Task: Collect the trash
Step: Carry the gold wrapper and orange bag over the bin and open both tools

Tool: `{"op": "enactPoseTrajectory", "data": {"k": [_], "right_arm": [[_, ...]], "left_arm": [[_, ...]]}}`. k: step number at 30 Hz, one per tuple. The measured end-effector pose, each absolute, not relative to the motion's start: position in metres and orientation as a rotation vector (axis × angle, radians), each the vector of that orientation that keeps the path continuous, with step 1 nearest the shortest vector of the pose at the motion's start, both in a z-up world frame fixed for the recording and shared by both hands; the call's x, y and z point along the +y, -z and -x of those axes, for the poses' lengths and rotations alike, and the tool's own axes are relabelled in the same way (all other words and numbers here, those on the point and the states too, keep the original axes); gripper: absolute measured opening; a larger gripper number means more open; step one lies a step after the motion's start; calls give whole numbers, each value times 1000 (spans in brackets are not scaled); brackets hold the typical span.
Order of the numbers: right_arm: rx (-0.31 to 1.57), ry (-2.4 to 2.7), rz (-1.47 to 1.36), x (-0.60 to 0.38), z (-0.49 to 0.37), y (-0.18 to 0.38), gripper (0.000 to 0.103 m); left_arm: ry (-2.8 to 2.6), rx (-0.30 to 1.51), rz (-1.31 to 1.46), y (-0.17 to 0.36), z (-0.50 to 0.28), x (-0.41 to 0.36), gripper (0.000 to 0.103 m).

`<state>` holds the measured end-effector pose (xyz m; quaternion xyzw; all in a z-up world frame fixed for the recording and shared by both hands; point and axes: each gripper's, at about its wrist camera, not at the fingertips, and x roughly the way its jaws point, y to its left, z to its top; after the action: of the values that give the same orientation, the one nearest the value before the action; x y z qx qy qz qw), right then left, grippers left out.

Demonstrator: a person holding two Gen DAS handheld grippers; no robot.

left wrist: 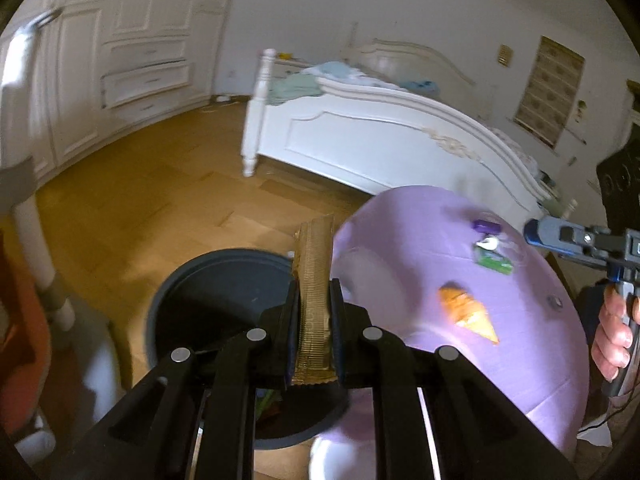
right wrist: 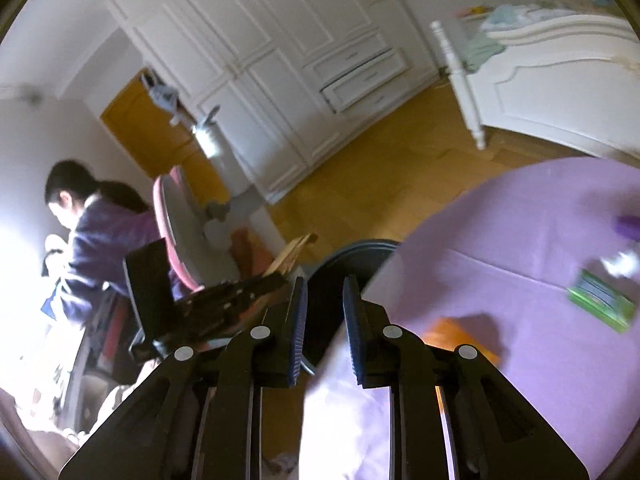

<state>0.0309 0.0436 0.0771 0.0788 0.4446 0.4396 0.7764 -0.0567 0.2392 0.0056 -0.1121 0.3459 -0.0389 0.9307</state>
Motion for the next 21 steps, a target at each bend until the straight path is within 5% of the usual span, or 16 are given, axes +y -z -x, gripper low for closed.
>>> {"op": "enactPoseTrajectory", "data": {"k": [4,5,6,7,14,15,19,21], "right_arm": [[954,-820,-38,61,-44,-65,27],[966,-765,-7,55,-47,-59,37],[981,-704,32,48,-49,-52,69],[991,-668,62,41,-50,-45,83],[1124,-678,162,26,-41,8,80],[1137,-684,187,31,-40,15,65],[1122,-695,194,45,-41,16,30],[1109,-695,176,51,-43,11,25]], "left_arm": [[61,709,267,1,67,263,15],[60,709,275,4,70,268,15],[57,712,285,8,73,274,15],[57,714,291,11,73,278,15],[93,740,318,34,63,279,15],[102,744,320,37,62,277,15],[117,743,327,40,63,278,15],[117,738,339,39,66,283,15]]}}
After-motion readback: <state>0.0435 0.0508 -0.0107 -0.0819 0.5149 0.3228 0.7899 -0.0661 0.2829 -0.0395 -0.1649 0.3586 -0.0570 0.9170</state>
